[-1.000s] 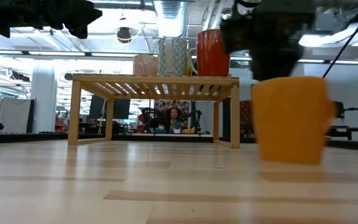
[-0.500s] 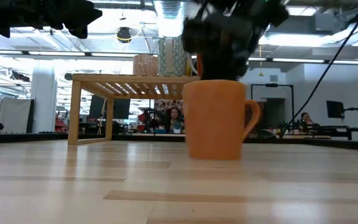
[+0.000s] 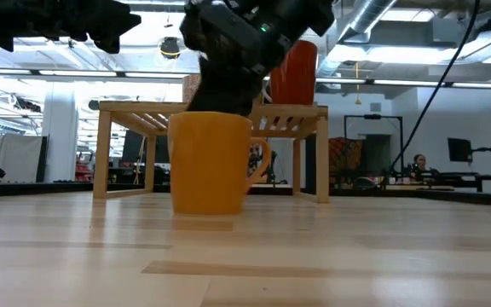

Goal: Place coffee mugs
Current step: Put the light orange mug on the shelf

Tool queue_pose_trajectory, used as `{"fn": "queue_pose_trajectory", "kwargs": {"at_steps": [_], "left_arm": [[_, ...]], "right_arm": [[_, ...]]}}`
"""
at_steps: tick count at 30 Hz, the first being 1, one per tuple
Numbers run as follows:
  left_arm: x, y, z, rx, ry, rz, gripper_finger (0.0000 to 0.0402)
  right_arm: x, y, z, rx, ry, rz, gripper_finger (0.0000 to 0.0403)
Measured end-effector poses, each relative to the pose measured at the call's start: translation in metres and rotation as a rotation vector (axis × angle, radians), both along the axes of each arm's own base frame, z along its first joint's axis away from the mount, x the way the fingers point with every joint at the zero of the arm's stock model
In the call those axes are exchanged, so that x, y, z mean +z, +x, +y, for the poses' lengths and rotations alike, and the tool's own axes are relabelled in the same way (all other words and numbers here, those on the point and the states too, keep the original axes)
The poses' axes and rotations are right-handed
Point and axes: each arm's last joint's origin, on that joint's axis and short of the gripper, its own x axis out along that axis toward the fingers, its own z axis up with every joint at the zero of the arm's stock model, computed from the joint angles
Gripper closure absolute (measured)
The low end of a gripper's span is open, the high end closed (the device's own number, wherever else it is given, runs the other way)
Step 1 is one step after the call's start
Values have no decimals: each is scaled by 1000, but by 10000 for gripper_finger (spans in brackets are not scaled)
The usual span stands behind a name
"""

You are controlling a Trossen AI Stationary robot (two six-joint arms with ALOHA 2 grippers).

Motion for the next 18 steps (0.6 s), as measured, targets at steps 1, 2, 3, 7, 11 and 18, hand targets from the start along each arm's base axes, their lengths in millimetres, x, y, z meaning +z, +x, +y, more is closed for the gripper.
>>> {"fn": "queue_pose_trajectory", "kwargs": {"at_steps": [1,2,3,7,11,18], "left_arm": [[0,0,0,0,0,0,255],[0,0,0,0,0,0,255],[0,0,0,0,0,0,255],[0,0,0,0,-1,3,255],[-1,0,0,0,-3,9,255],[-1,0,0,-9,-13,14,255]], "right_arm": [[3,2,0,5,-4,-8,378],[4,1,0,8,-7,0,378],[5,2,0,9,-8,0,378],[11,-10,0,11,-18,80,378],[24,-29,5,16,-26,179,378],[48,-73,29,-89,-159,160,375]]}}
